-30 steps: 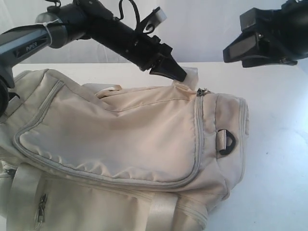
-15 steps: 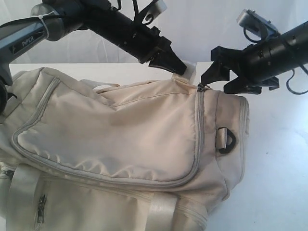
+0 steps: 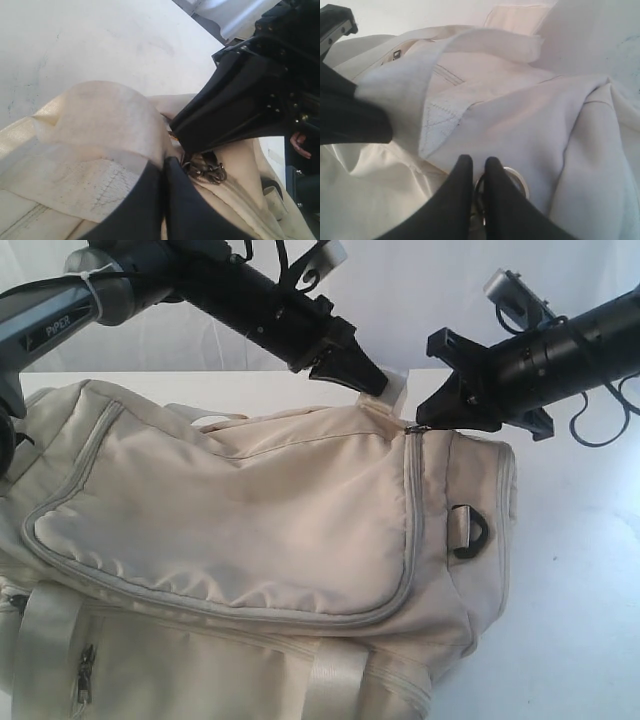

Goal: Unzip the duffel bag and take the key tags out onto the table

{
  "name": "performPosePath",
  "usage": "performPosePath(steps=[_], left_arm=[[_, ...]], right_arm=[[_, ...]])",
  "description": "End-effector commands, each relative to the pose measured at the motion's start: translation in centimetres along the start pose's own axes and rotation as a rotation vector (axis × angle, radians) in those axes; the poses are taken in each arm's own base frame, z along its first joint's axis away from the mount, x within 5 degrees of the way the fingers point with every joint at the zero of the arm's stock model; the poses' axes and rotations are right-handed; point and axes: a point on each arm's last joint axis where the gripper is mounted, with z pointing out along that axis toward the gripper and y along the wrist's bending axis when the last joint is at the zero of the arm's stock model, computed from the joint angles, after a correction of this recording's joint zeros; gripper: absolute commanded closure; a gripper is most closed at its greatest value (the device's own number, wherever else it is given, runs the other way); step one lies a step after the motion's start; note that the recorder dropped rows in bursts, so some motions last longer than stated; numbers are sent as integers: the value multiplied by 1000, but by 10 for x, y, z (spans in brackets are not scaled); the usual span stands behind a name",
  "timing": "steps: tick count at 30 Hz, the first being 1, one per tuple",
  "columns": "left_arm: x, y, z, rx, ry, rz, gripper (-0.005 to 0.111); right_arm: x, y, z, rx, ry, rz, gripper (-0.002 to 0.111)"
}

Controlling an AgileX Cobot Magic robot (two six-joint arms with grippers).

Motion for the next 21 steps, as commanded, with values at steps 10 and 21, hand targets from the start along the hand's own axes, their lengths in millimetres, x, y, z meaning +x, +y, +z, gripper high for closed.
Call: performPosePath(steps=[10,21], left_arm=[[-11,-27,-10,108,-26,29,107],[-11,-23,-10,67,-27,16,107]], right_arm=[[-4,22,-30,3,-109,-108,108],[8,43,-55,-32,-81,-200,108]])
